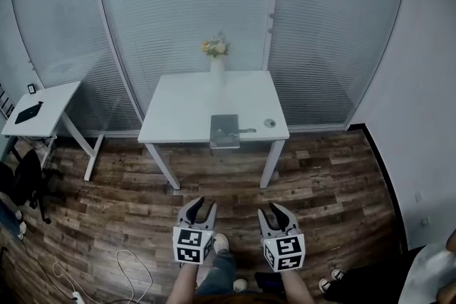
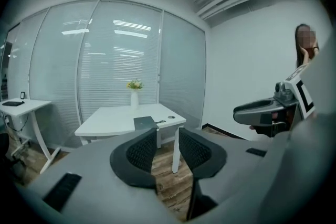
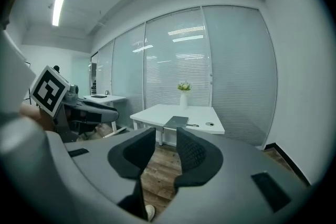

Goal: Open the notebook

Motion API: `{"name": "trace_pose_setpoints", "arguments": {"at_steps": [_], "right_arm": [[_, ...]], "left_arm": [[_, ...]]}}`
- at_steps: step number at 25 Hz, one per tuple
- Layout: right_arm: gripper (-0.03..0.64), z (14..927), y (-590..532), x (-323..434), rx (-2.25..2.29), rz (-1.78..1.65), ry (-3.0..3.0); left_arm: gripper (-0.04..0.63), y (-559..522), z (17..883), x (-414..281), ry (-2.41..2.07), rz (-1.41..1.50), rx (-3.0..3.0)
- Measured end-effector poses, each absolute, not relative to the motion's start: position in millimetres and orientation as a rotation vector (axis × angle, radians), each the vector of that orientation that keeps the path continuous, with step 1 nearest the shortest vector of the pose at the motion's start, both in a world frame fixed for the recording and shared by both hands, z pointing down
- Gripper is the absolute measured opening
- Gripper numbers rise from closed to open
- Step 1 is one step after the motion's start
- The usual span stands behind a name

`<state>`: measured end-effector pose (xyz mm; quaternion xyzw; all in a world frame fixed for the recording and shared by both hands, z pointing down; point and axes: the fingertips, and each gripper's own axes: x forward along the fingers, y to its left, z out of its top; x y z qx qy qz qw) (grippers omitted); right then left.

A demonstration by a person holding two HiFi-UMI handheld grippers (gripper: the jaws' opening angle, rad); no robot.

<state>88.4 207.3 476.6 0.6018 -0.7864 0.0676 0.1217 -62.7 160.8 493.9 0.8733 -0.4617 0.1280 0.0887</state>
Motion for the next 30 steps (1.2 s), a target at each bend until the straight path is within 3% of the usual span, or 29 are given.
{"name": "trace_pose_setpoints", "arguments": {"at_steps": [18,30], "right_arm": [[0.155,539.4,-8.8,106.8,1.658,0.333,-2.129],[0.164,558.6,-73.9,107.7,1.632,0.346,-2.045]], "left_arm": [[0.146,-57.8,570.3,-10.9,-1.145,0.751,2.664],[0.160,-118.8,604.2,6.4,-0.999,0.877,2.726]]}}
